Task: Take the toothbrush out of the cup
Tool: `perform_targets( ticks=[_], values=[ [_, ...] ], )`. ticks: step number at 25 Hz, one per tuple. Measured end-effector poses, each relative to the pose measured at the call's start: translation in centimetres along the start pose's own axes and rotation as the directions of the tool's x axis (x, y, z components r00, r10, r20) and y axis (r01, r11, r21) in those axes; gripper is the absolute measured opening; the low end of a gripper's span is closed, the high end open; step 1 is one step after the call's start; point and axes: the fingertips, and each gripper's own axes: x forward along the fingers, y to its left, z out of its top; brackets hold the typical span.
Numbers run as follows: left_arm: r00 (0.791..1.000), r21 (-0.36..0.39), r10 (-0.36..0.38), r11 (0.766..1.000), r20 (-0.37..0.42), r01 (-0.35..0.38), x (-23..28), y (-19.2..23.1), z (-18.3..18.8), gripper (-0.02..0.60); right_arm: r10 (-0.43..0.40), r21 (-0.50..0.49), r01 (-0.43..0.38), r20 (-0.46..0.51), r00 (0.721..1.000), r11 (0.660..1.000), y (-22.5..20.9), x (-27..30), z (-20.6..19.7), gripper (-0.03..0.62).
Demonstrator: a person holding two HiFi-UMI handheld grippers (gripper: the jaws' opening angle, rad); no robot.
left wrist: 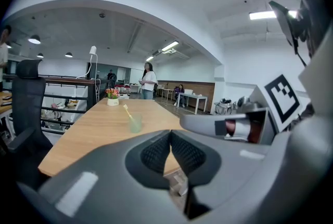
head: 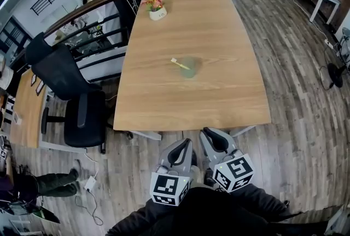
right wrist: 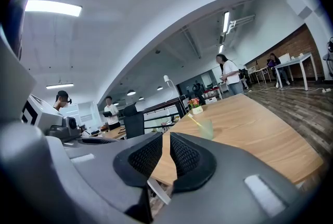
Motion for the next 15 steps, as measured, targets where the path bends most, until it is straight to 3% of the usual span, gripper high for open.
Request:
perform_targets(
  ticks=[9,15],
  values=[
    [0.997,-0.004,-0.055,0.998,0.06,0.055,5.3,7.2,4.5,0.009,-0.038,-0.06,0.038,-0.007,0.999,0.997,-0.9,8.6,3.6,0.048],
    [0.991,-0.03,-0.096,0.995,0.092,0.099,7.0,9.8,6.5,0.009,-0.084,-0.097,0.082,-0.021,0.996,0.992,-0.9,11.2,5.6,0.048]
  ],
)
